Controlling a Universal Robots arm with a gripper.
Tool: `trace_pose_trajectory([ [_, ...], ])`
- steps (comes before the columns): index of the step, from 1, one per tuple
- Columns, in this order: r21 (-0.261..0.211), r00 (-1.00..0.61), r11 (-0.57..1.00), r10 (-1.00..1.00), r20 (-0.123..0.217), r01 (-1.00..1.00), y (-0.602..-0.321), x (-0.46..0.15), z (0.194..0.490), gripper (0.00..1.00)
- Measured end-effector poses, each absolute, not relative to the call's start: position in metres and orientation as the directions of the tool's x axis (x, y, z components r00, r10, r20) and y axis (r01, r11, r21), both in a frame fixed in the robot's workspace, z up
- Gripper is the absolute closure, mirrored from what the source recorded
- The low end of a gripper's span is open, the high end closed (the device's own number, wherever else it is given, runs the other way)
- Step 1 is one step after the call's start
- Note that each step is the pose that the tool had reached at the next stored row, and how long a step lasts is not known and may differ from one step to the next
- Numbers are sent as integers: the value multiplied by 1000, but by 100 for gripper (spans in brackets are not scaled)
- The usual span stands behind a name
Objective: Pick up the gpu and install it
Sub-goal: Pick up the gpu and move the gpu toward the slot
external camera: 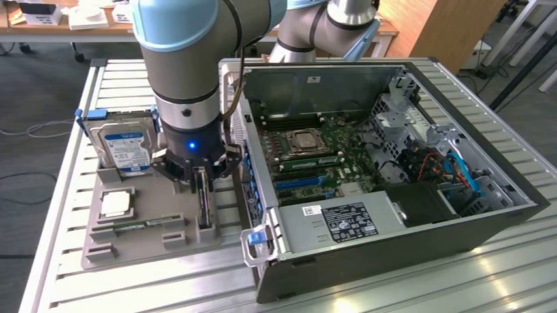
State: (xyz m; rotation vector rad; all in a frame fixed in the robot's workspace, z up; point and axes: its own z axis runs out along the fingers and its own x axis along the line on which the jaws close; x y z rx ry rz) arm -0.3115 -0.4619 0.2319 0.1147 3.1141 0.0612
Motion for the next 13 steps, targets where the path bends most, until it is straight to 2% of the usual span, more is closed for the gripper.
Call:
trace_pose_trajectory([
  [2,40,-997,997,74,-23,73,-462,-311,232,66],
  [3,40,-997,997,74,-23,73,-462,-311,232,72],
  [4,40,-997,997,74,-23,73,-462,-311,232,73],
  [13,40,-997,997,74,-23,73,-462,-311,232,73],
])
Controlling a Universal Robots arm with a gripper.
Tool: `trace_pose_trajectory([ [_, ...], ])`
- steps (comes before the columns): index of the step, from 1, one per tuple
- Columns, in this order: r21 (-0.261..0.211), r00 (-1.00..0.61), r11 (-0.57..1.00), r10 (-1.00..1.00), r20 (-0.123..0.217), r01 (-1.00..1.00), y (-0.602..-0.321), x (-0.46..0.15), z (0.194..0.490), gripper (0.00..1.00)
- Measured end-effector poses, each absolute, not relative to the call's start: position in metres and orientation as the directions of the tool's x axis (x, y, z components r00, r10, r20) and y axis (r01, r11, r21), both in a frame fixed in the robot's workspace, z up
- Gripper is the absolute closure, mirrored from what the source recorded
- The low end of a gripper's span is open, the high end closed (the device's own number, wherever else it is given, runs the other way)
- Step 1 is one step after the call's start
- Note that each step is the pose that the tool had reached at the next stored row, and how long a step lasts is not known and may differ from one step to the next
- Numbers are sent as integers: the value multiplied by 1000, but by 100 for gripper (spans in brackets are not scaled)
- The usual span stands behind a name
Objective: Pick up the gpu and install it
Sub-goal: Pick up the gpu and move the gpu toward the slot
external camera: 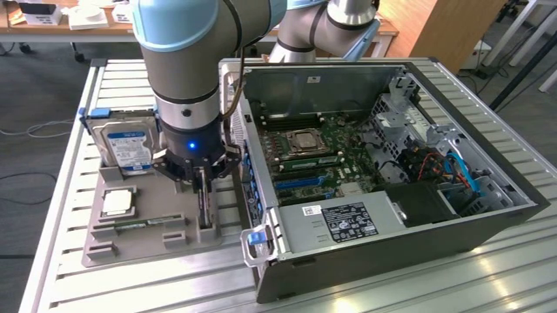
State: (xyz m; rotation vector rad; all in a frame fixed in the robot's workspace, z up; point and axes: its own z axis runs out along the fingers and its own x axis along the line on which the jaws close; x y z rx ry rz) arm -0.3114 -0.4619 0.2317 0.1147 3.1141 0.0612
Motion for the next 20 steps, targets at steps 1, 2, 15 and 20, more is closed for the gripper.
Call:
trace_pose_trajectory([
  [1,40,-997,997,74,-23,73,-462,-311,232,73],
  [2,40,-997,997,74,-23,73,-462,-311,232,73],
  [15,37,-997,997,74,-24,73,-462,-311,236,73],
  [20,35,-997,997,74,-24,73,-462,-311,243,73],
])
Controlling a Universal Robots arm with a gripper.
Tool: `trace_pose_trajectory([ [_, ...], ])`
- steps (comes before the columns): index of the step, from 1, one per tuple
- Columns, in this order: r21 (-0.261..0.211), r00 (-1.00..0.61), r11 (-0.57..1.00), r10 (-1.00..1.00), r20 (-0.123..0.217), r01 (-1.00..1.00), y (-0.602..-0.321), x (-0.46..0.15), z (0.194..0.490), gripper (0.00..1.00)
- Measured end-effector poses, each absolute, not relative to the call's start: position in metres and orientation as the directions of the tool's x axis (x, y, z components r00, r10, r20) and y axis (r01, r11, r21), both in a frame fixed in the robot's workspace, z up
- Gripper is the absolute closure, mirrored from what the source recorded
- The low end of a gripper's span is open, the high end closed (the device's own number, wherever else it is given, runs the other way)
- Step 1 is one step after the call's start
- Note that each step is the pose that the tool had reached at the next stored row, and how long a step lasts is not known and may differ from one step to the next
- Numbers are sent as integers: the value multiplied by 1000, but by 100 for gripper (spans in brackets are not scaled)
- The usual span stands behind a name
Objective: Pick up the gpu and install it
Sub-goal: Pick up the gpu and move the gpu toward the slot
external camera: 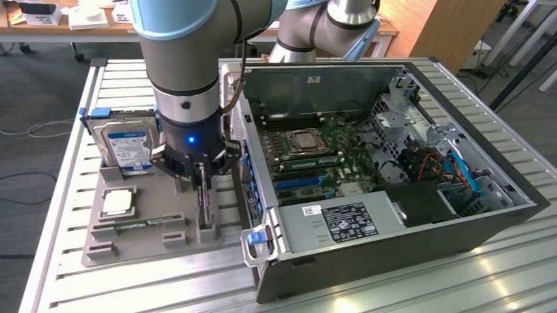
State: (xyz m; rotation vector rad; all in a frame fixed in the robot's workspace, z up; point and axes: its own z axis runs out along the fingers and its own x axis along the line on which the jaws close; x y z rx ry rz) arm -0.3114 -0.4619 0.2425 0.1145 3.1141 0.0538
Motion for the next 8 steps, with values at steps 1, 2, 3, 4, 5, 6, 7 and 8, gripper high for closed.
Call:
trace_pose_trajectory([
  [1,35,-997,997,74,-24,73,-462,-311,244,73],
  [2,35,-997,997,74,-24,73,-462,-311,247,73],
  [3,35,-997,997,74,-24,73,-462,-311,249,73],
  [4,35,-997,997,74,-24,73,-462,-311,250,73],
  [5,35,-997,997,74,-24,73,-462,-311,251,73],
  [6,35,-997,997,74,-24,73,-462,-311,252,73],
  [7,35,-997,997,74,-24,73,-462,-311,253,73],
  [8,35,-997,997,74,-24,73,-462,-311,254,73],
])
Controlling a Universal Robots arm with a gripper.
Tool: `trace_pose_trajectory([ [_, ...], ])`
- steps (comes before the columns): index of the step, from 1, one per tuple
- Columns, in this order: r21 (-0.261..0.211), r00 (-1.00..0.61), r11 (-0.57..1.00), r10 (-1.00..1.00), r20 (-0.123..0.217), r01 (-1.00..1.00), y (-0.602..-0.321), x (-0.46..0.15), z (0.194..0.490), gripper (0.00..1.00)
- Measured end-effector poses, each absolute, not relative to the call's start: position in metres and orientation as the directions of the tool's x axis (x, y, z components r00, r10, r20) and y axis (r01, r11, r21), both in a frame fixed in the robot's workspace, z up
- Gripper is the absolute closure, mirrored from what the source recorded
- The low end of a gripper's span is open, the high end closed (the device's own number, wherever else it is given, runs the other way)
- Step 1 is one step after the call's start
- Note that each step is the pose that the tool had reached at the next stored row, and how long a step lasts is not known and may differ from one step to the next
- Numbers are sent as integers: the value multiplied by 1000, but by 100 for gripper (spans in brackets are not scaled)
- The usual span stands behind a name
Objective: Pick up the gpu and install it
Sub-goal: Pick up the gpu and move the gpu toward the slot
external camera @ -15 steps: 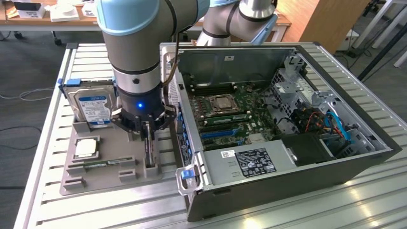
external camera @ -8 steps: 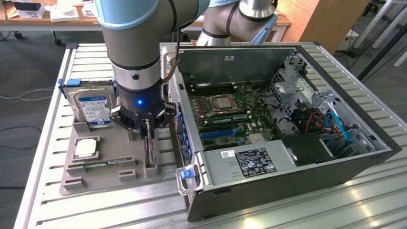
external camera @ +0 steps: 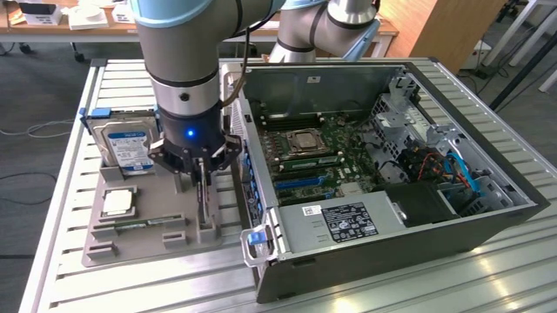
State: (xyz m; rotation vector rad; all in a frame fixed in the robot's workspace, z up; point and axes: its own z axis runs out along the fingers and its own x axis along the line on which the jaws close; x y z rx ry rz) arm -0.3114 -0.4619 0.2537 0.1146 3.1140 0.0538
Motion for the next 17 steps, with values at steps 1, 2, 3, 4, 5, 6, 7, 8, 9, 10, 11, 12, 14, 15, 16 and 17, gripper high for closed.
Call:
trace_pose_trajectory([
  [1,35,-997,997,74,-24,73,-462,-311,255,73],
  [2,35,-997,997,74,-24,73,-462,-311,256,73],
  [3,35,-997,997,74,-24,73,-462,-311,257,73],
  [4,35,-997,997,74,-24,73,-462,-311,258,73],
  [5,35,-997,997,74,-24,73,-462,-311,259,73],
  [6,35,-997,997,74,-24,73,-462,-311,260,73],
  [7,35,-997,997,74,-24,73,-462,-311,262,73],
  [8,35,-997,997,74,-24,73,-462,-311,263,73],
  [9,35,-997,997,74,-24,73,-462,-311,265,73],
  [10,35,-997,997,74,-24,73,-462,-311,266,73],
  [11,35,-997,997,74,-24,73,-462,-311,268,73],
  [12,35,-997,997,74,-24,73,-462,-311,269,73],
  [14,35,-997,997,74,-24,73,-462,-311,272,73],
  [15,35,-997,997,74,-24,73,-462,-311,274,73],
  [16,35,-997,997,74,-24,73,-462,-311,275,73],
  [17,35,-997,997,74,-24,73,-462,-311,276,73],
])
